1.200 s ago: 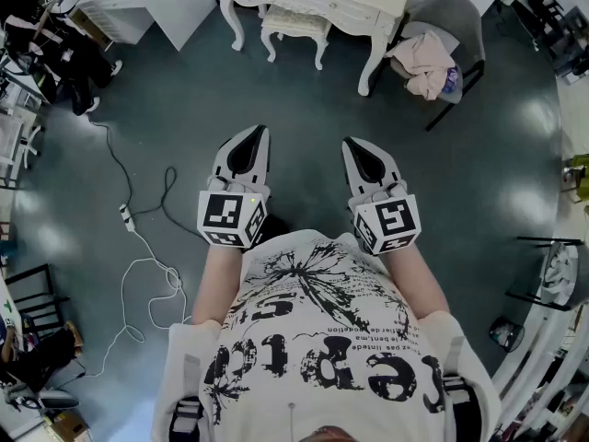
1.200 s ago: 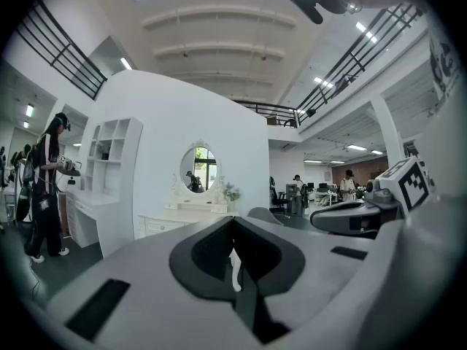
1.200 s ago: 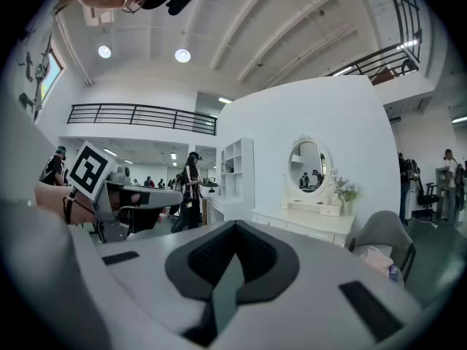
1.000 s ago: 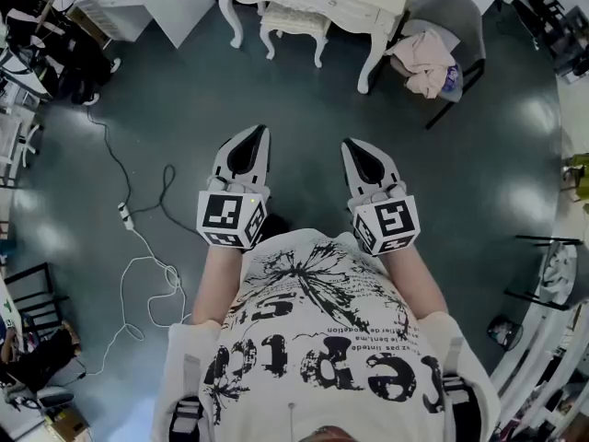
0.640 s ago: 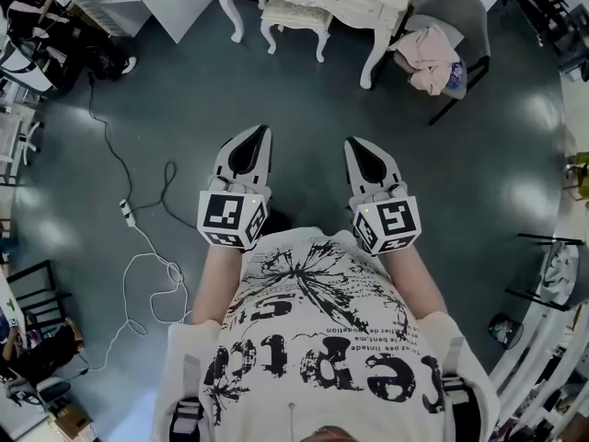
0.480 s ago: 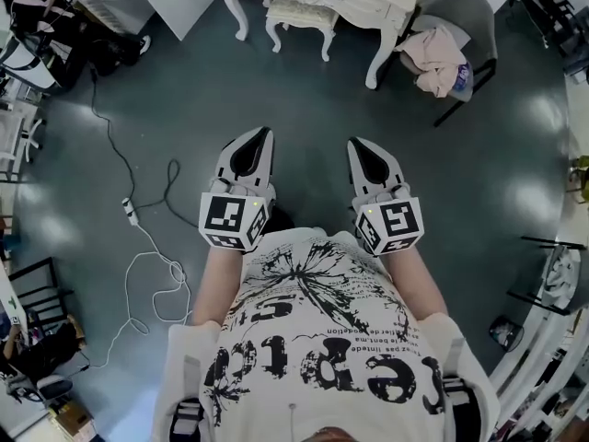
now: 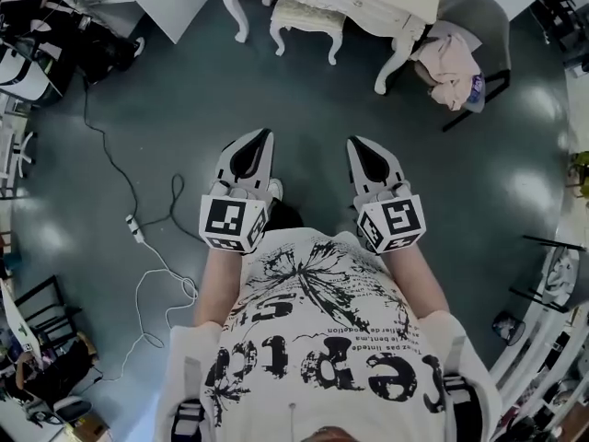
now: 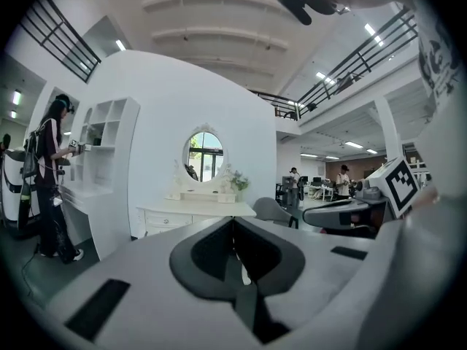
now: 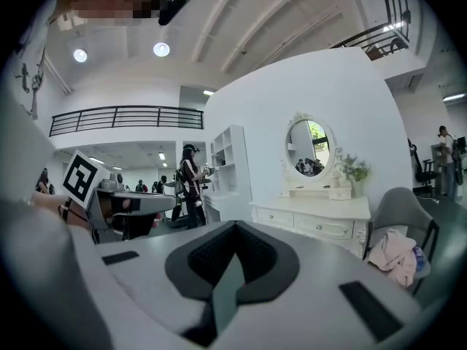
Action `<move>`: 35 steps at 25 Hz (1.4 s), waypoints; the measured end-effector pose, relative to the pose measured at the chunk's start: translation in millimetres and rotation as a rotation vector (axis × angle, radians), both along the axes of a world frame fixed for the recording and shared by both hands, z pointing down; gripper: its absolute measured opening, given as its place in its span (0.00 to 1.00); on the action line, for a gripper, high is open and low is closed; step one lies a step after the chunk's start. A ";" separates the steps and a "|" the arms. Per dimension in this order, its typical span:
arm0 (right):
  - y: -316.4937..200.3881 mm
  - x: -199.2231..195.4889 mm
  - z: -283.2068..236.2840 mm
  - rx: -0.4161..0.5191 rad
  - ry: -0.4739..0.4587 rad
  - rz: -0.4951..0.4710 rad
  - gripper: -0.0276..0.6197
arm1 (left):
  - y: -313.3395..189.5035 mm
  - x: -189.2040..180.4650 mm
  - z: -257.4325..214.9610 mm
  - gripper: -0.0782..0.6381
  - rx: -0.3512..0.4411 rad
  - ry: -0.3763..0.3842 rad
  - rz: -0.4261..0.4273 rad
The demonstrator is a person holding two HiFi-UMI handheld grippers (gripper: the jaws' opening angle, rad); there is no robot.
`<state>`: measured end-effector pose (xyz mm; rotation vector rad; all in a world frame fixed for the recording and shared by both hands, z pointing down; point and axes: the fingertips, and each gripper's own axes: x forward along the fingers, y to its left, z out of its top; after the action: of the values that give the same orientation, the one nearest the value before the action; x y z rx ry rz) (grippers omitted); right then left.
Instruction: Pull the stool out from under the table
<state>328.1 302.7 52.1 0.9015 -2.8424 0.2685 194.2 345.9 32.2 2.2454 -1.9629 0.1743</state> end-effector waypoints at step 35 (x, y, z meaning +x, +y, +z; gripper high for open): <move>-432.4 -227.3 204.7 -0.237 0.218 0.084 0.06 | -446.3 -277.2 166.3 0.14 -0.217 0.082 0.106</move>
<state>100.8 -129.7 256.9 0.9384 -2.5134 0.4739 -83.0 -100.4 198.6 2.1798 -1.6966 0.2886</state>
